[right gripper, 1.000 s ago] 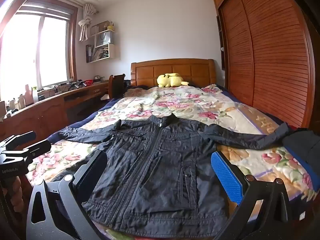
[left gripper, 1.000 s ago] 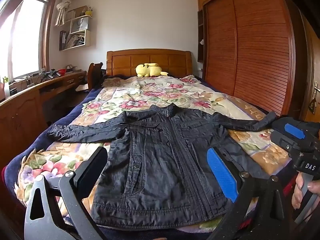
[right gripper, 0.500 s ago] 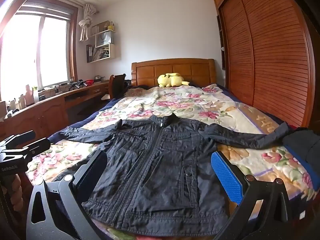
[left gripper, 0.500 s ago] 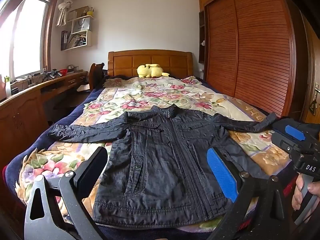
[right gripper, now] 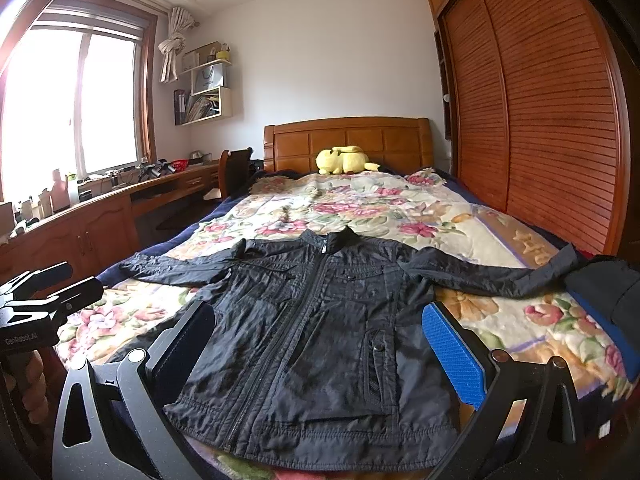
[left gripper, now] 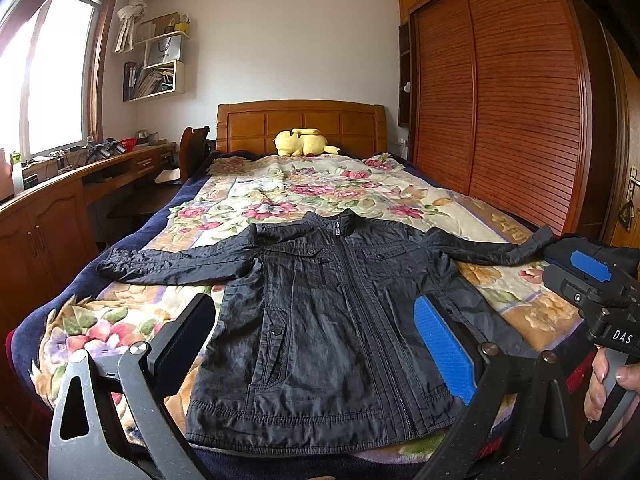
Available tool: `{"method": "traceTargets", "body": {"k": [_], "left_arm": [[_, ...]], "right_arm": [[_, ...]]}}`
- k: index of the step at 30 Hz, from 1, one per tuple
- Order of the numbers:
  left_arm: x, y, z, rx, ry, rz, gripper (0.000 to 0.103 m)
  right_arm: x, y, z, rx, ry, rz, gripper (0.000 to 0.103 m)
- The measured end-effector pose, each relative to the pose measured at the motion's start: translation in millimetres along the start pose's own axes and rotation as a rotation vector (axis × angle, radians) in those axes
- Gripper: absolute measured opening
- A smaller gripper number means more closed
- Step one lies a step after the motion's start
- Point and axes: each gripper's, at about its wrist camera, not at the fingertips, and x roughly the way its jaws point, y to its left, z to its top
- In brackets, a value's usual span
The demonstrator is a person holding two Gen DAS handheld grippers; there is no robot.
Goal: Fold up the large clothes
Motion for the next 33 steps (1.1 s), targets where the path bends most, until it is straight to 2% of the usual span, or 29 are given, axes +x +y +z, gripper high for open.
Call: {"method": "traceTargets", "body": {"k": [33], "left_arm": [[-17.1,-3.7,9.9,0.003,-0.024,0.009,0.100]], "right_arm": [[-3.4,1.2,0.6,-0.002,-0.009,0.005,0.103]]}}
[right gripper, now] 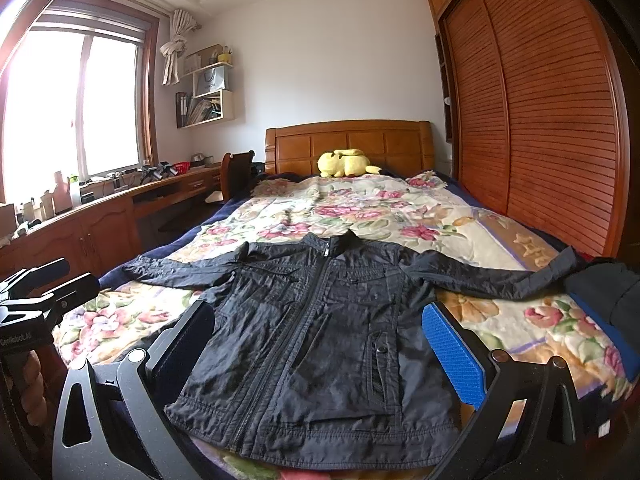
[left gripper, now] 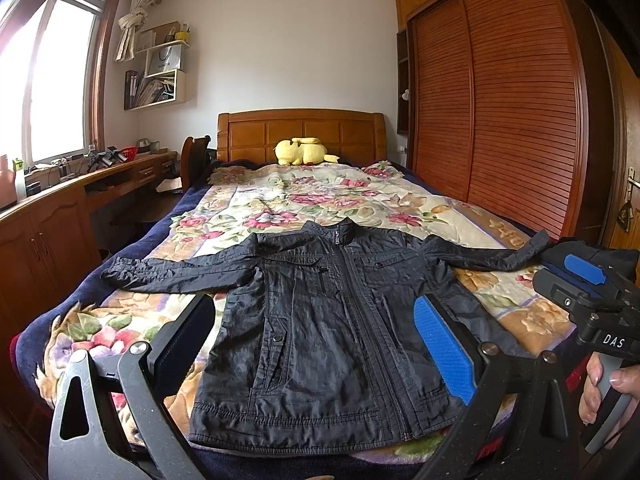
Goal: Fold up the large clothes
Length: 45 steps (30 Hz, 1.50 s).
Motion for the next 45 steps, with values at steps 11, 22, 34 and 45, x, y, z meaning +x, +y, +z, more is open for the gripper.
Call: {"method": "traceTargets", "body": {"k": [11,22,34,45], "left_arm": [[-0.6,-0.5,0.5,0.000,0.000,0.001,0.100],[-2.0,-2.1,0.9,0.001,-0.001,0.002,0.100],[5.0,6.5,-4.9,-0.003,0.016,0.018,0.100],[45.7,43.3,-29.8,-0.027,0.081,0.072,0.100]], "right_arm": [[0.0,1.5,-0.6,-0.002,-0.005,0.003,0.103],[0.4,2.1,-0.9,0.000,-0.003,0.006,0.103],[6.4,3.7,-4.9,-0.005,0.013,0.019,0.103],[52.6,8.2,-9.6,-0.039,0.074,0.051,0.103]]}}
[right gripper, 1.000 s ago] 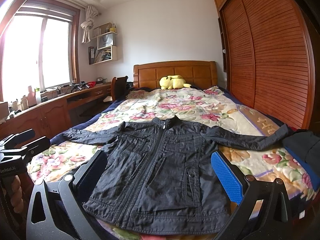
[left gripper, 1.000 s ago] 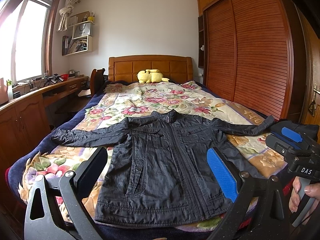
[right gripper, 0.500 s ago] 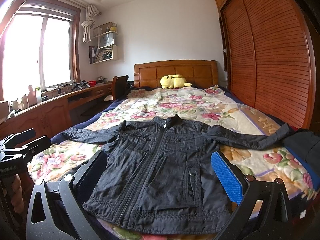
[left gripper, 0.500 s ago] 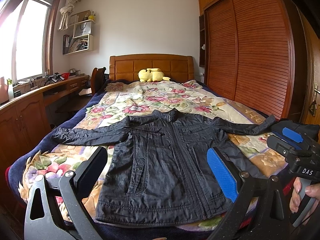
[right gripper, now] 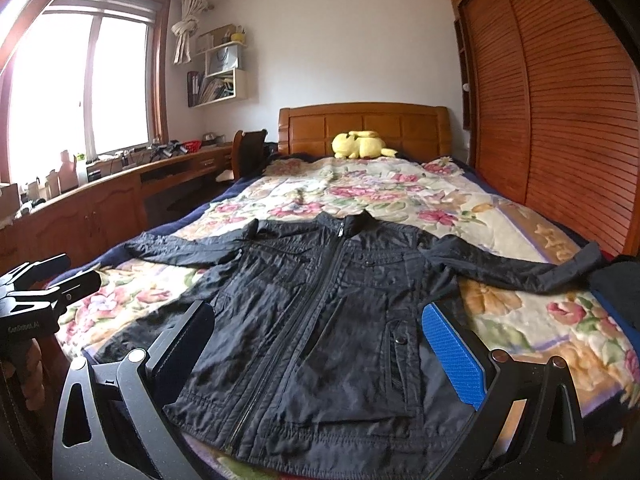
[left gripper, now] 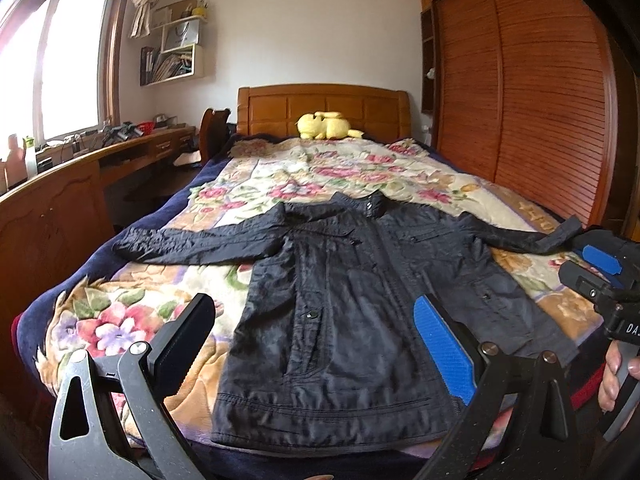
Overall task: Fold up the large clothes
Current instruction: 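Move the left gripper to the jacket sleeve cuff and grasp it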
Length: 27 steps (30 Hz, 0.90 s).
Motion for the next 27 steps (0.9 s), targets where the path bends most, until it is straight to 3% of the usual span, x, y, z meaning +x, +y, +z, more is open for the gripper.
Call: {"method": "traceTargets", "body": {"k": [14,27], "left_arm": [[71.1,52.2,-22.3,-0.024,0.109,0.112,0.100],[106.1,125.6,-19.0,-0.108,0.155,0.226,0.100]], "right_arm": [[86.8,1.2,11.9,-0.055,0.068,0.072,0.103],[183.6,34.3,50.2,-0.121,0.140,0.248,0.103]]}}
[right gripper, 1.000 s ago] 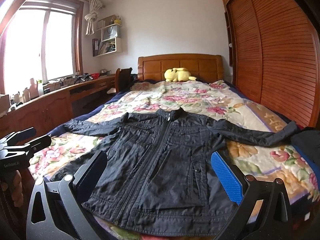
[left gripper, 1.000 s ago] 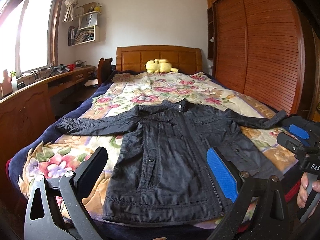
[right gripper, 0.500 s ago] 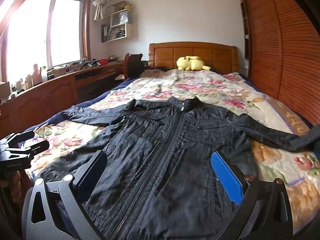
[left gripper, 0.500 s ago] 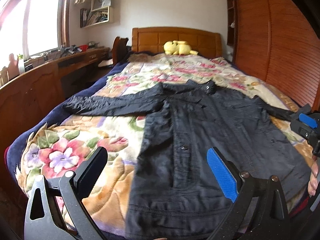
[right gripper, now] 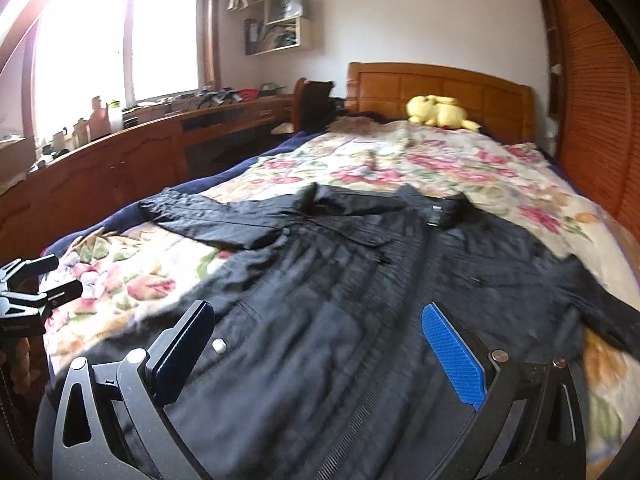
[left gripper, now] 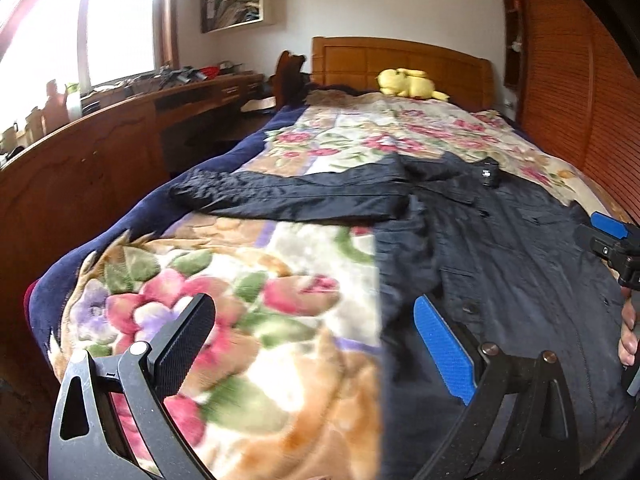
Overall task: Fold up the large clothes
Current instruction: 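Move the left gripper to the jacket sleeve cuff and grasp it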
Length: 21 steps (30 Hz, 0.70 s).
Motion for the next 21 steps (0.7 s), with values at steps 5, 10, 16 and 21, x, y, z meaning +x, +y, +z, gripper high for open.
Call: {"method": "traceTargets", "body": {"k": [5,10,16,21], "left_arm": [[22.4,26.3,11.3,-0.028,0.027,0.024,0.100],[47.7,51.5,20.3,-0.056,0.053,0.021,0.100],[80.9,75.3,31.3,-0.036,0.100,0.036,0.100],[109.4,97.5,49.3,-0.051,0.114,0.034,0.100]], "right_arm": [[47.3,5.8,8.4,-0.027,0.028,0.046,0.103],[95.3,13.0,-8.0,-0.074,0.098,0.072,0.103],[102.0,-3.5,-18.1,-0.027,0.150,0.144,0.103],[103.1,-18.4,-17.7,0.013,0.148,0.171,0.103]]}}
